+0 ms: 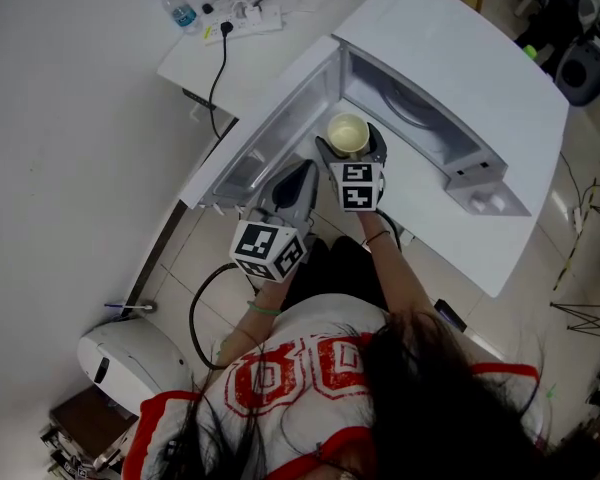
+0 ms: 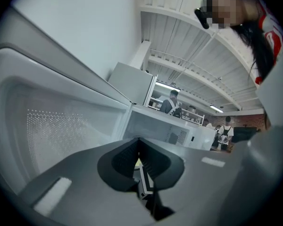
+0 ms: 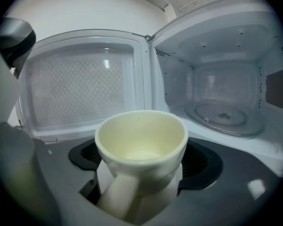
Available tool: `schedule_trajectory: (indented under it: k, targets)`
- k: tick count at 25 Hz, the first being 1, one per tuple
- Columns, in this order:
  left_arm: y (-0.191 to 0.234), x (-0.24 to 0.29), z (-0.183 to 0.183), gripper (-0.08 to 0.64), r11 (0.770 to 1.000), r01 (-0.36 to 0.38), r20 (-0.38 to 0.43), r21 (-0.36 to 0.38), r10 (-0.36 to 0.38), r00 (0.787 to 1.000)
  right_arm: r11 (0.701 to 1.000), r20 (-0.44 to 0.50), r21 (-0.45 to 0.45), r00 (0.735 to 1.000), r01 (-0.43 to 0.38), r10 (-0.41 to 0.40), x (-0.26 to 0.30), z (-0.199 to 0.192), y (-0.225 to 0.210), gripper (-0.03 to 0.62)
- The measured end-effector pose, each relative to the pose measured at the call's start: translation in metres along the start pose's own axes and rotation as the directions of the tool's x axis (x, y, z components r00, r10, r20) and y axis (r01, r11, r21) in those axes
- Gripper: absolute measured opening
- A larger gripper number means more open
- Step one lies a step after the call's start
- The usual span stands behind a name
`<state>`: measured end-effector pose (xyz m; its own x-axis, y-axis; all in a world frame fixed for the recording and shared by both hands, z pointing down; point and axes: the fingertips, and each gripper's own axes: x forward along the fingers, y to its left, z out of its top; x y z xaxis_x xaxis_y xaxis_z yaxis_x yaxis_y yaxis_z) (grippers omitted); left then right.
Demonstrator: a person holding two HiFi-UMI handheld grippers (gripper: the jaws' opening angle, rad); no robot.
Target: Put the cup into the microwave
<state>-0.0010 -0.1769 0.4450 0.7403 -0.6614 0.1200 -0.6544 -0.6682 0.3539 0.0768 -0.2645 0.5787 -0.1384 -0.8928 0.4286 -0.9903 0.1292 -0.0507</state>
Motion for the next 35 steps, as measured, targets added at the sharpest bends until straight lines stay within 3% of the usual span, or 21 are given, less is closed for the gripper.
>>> schedule_trajectory:
  k: [14, 24, 35]
  targets:
    - [0.015, -0.003, -0.006, -0.002, 1.0, -0.004, 0.01, 0.0, 0.004, 1.0, 0.999, 0.014, 0.03, 1.0, 0.018, -0.018, 0.007, 0.004, -0.006, 0.468]
    - [0.013, -0.003, -0.001, -0.002, 1.0, 0.01, 0.005, 0.004, -0.01, 1.0, 1.0, -0.001, 0.026, 1.0, -0.016, 0.016, -0.002, 0.003, -0.006, 0.465]
    - [-0.001, -0.003, 0.007, -0.002, 0.999, 0.048, -0.002, 0.011, -0.048, 0.999, 1.0, 0.049, 0.015, 0.999, -0.021, 0.02, -0.026, 0.031, -0.003, 0.465]
